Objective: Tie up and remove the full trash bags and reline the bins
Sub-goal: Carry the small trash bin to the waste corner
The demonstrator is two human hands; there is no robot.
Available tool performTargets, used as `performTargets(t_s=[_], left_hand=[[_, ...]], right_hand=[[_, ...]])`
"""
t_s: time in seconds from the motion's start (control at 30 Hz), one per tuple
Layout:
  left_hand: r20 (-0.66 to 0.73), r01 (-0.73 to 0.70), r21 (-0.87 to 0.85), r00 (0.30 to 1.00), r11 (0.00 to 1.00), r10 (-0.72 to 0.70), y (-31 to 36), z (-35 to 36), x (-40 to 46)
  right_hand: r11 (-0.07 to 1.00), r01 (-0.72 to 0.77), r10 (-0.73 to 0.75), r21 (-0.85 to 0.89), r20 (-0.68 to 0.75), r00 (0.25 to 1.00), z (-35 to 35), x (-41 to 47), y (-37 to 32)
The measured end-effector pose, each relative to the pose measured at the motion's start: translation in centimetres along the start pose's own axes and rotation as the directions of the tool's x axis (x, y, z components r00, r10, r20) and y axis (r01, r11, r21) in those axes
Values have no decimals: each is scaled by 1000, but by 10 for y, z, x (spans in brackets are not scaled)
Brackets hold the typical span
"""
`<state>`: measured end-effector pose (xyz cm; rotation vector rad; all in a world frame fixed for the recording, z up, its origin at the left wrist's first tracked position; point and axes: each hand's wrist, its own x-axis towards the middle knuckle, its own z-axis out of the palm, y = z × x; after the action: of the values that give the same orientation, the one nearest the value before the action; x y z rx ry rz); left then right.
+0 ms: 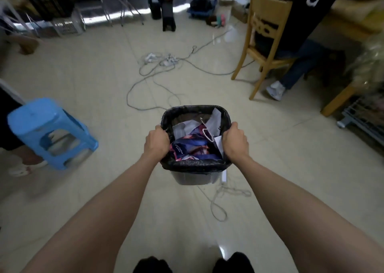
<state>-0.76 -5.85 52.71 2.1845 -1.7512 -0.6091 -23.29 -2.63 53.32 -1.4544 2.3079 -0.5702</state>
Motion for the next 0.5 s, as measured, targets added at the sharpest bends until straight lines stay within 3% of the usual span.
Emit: performTargets(t_s=[0.27, 0.5], left_hand=[[-53, -58, -10, 997, 998, 58, 113, -208, -9], [-120, -59, -24, 991, 998, 56, 169, -295, -20]], right_hand=[[998, 66, -64, 25, -56, 996, -195, 9, -124], [991, 128, -123, 44, -101, 987, -284, 19, -176]])
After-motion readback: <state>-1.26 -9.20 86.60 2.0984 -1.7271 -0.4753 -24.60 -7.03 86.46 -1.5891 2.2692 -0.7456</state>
